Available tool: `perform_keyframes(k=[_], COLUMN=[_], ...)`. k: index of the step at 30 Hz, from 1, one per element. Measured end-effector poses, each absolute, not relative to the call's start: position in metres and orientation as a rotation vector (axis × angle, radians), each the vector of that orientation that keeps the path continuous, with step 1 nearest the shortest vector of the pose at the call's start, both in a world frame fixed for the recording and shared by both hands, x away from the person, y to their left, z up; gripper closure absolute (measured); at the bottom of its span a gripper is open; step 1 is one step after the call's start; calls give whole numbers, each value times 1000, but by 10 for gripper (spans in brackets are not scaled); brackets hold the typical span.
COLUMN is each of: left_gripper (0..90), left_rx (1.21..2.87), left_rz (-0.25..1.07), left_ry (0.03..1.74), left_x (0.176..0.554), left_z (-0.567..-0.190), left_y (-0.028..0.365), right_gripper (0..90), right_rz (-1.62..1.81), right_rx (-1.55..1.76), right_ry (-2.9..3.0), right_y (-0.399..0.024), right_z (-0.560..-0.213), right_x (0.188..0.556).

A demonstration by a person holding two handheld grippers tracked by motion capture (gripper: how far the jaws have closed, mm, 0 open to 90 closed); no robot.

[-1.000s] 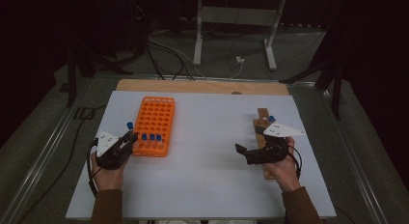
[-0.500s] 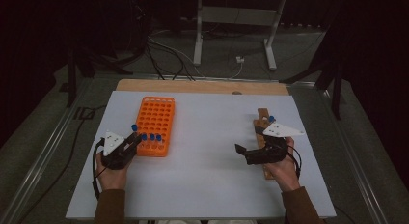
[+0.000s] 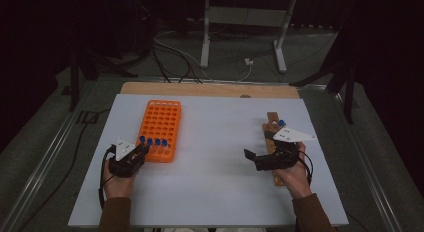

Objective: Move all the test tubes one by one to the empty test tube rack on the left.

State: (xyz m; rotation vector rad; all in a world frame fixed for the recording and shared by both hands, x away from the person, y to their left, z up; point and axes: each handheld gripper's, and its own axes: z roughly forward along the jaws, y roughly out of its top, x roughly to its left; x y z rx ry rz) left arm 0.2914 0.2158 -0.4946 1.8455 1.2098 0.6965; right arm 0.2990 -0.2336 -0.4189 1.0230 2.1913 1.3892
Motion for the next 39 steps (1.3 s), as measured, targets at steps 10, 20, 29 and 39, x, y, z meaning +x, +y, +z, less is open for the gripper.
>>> perform_keyframes(k=[10,20,29,39], left_gripper=[790,784,613,477], left_rx=[1848,1810,1730,1630], left_rz=[680,664,623,602], left_ry=[1230,1254,1277,1220], left_x=[291,291,286,276], left_z=[-498,-498,-494,-478], left_y=[216,217,229,240], right_gripper=[0,0,0,0], right_rz=[1389,1387,1382,1387], right_rx=[1024,1024,1022,1017], right_ry=[2193,2195,2201,2199], right_y=[-233,-233,-233,-233], right_z=[-419,-420,-421,-421], right_x=[299,299,299,298])
